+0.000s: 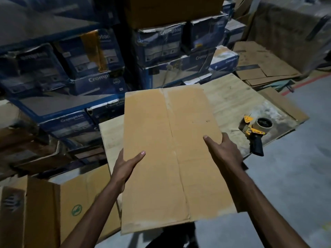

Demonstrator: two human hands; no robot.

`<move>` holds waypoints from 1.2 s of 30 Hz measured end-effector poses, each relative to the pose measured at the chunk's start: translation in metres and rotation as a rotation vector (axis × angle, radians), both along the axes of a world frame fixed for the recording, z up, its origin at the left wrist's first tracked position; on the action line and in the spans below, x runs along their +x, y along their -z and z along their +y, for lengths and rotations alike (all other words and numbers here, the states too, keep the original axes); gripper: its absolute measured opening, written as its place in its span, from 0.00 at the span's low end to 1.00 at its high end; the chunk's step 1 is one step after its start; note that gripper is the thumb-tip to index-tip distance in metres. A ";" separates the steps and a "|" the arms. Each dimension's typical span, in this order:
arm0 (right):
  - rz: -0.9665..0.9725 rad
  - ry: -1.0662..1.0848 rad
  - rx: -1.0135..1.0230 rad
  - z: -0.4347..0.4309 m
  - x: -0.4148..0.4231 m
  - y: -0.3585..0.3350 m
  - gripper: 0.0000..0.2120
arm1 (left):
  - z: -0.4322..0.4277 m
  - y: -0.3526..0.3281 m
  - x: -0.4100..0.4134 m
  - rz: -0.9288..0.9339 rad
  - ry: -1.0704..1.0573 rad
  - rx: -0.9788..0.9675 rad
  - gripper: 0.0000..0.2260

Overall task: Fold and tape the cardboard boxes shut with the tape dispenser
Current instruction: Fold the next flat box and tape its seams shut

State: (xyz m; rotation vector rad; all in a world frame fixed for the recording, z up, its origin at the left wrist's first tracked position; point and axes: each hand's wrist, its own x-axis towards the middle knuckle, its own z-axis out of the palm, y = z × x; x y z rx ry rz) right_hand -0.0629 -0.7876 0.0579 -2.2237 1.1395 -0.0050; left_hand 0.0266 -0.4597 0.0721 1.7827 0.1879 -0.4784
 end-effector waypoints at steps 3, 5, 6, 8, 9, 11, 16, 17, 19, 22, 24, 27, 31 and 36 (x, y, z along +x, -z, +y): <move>0.021 -0.050 -0.056 -0.022 0.024 -0.005 0.42 | -0.014 0.010 -0.002 -0.126 -0.067 0.075 0.40; 0.017 -0.109 -0.156 -0.038 0.045 -0.009 0.39 | -0.033 0.014 -0.007 -0.227 -0.085 0.156 0.44; 0.008 -0.155 -0.223 -0.046 0.056 -0.009 0.37 | -0.046 0.013 -0.011 -0.294 -0.081 0.196 0.46; -0.008 -0.270 -0.319 -0.063 0.082 -0.009 0.34 | -0.067 0.013 -0.019 -0.421 -0.101 0.238 0.47; -0.014 -0.324 -0.336 -0.072 0.097 -0.007 0.31 | -0.076 0.015 -0.023 -0.464 -0.117 0.259 0.47; -0.020 -0.426 -0.348 -0.086 0.127 -0.007 0.28 | -0.092 0.023 -0.027 -0.508 -0.132 0.331 0.42; -0.023 -0.642 -0.395 -0.104 0.192 -0.009 0.26 | -0.145 0.033 -0.040 -0.582 0.229 0.763 0.23; -0.023 -0.664 -0.406 -0.108 0.202 -0.010 0.26 | -0.157 0.032 -0.041 -0.585 0.240 0.762 0.21; -0.020 -0.697 -0.420 -0.116 0.221 -0.013 0.24 | -0.179 0.031 -0.043 -0.550 0.210 0.762 0.19; -0.024 -0.738 -0.417 -0.124 0.243 -0.014 0.23 | -0.210 0.024 -0.052 -0.486 0.171 0.813 0.21; -0.016 -0.785 -0.411 -0.124 0.252 -0.011 0.24 | -0.230 0.016 -0.061 -0.419 0.228 0.875 0.24; -0.009 -0.877 -0.366 -0.125 0.254 -0.009 0.28 | -0.251 0.014 -0.070 -0.310 0.419 0.981 0.29; -0.269 -0.759 -0.269 -0.154 0.209 -0.016 0.28 | -0.250 0.022 -0.058 -0.401 0.476 0.999 0.35; -0.590 0.077 -0.173 -0.237 0.078 0.012 0.23 | -0.286 0.013 -0.021 -0.458 0.583 0.919 0.38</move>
